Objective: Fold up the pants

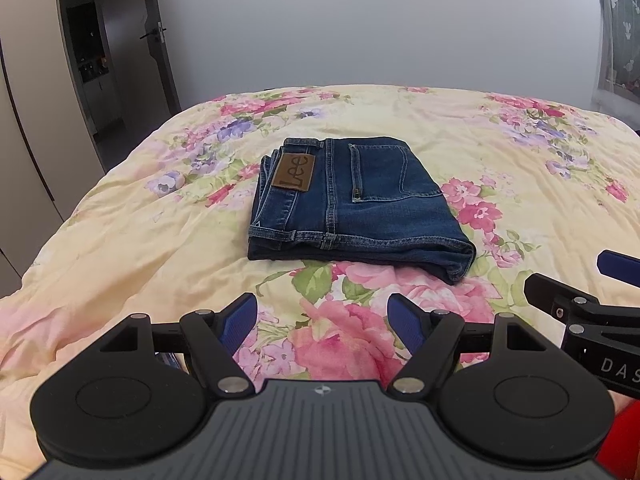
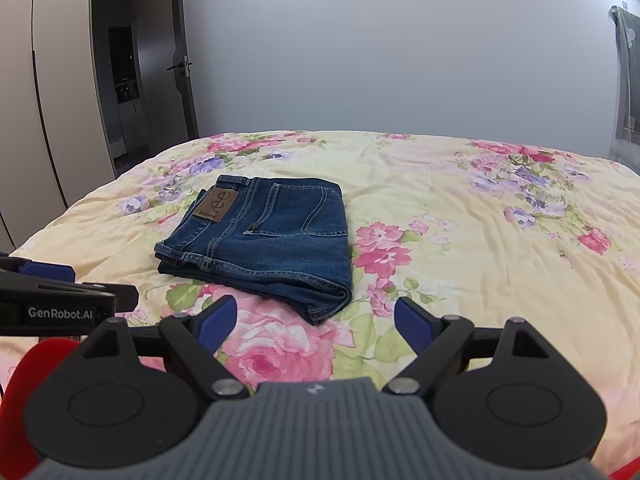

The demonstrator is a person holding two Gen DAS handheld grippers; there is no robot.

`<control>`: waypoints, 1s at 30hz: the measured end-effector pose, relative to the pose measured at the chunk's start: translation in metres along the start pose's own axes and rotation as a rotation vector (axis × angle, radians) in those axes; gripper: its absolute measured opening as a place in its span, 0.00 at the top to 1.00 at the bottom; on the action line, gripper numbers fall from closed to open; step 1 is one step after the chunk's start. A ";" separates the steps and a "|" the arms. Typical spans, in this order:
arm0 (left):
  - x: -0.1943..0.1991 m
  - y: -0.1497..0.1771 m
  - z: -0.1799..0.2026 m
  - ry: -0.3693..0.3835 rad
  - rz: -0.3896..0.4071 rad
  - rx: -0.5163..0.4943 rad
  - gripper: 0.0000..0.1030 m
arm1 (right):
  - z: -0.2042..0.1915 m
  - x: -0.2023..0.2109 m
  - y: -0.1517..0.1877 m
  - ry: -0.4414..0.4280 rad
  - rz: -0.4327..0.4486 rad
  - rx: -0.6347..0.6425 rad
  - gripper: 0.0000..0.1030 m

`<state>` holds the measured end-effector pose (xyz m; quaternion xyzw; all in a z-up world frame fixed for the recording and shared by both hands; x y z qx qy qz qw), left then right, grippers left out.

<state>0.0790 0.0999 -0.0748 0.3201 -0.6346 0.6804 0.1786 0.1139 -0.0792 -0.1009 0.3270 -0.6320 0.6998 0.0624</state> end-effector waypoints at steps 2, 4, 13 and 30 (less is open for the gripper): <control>0.000 0.000 0.000 0.000 0.000 -0.001 0.16 | 0.000 0.000 0.000 0.000 0.001 -0.001 0.20; 0.000 0.000 0.000 -0.002 0.000 -0.003 0.16 | 0.000 0.000 -0.001 0.002 0.001 -0.002 0.20; 0.001 0.000 -0.001 0.000 0.000 -0.002 0.16 | -0.003 0.003 -0.002 0.006 0.012 0.003 0.20; 0.002 0.000 -0.001 0.002 0.002 -0.002 0.16 | -0.005 0.003 -0.003 0.010 0.010 0.002 0.20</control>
Point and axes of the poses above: each gripper's, at about its wrist camera, not at the fingertips, and x roughly against the way its jaws point, z to its right, y to its underside, the point moved 3 cm from there along -x, roughly the way its jaws point, and after that the axes turned 7 degrees about x, right-handed, at the moved point
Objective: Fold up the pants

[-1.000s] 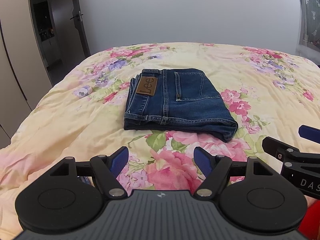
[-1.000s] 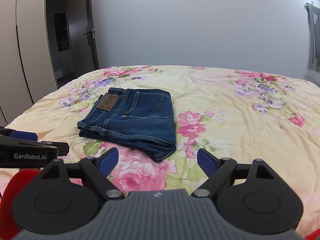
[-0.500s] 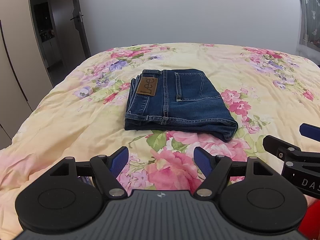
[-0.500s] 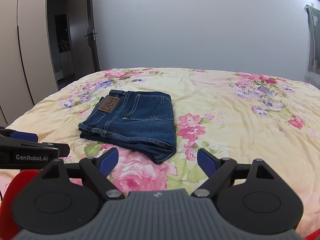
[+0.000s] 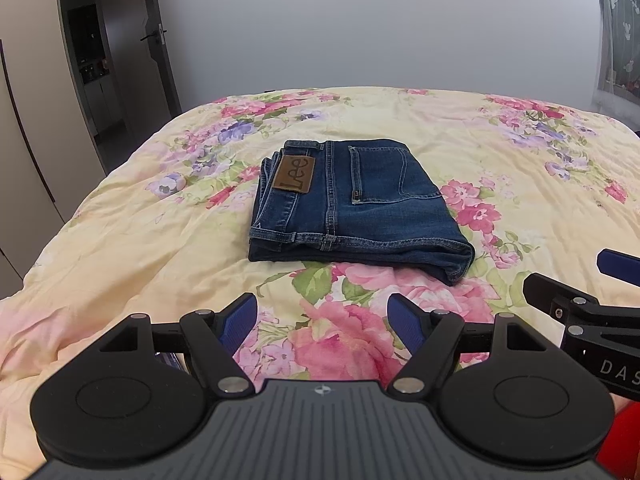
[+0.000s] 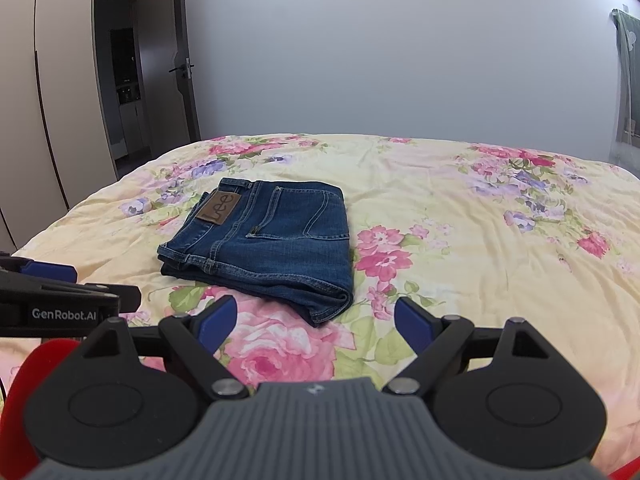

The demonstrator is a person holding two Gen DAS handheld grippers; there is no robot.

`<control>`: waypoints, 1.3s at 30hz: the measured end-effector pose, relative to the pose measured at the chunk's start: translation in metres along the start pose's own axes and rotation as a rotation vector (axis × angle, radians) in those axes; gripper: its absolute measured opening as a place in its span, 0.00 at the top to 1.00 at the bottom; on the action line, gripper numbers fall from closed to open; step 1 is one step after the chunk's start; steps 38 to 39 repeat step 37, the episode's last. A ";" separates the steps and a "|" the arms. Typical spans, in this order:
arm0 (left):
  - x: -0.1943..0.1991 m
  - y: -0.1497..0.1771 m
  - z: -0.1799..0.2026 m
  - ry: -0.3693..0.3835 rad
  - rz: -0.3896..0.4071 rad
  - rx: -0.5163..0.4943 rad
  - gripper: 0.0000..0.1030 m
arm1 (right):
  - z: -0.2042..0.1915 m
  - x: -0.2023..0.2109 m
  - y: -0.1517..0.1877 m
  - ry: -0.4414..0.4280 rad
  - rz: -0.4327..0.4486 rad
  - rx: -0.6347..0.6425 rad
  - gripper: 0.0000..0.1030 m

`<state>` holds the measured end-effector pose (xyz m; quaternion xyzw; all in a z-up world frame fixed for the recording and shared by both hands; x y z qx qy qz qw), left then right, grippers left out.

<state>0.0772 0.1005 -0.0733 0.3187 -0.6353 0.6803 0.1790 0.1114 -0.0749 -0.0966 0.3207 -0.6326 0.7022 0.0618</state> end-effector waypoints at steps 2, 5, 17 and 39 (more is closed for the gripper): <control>0.000 0.000 0.000 0.000 0.000 -0.001 0.16 | 0.000 0.000 0.000 0.001 0.001 -0.001 0.20; -0.001 0.001 0.000 -0.001 0.000 -0.002 0.16 | -0.001 0.000 0.000 0.002 0.000 -0.004 0.20; 0.005 -0.004 -0.002 -0.005 0.010 0.017 0.16 | 0.000 -0.001 0.000 0.002 -0.006 -0.008 0.20; 0.011 -0.002 0.004 -0.005 0.029 0.005 0.18 | 0.002 0.000 0.001 0.003 -0.005 -0.011 0.20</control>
Point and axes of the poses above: each gripper's, at about its wrist camera, not at the fingertips, and x roughly against the way its jaws point, z to its right, y to its underside, the point moved 3 cm from there along -x, roughly the way its jaws point, and after that the axes turned 7 degrees about x, right-handed, at the moved point
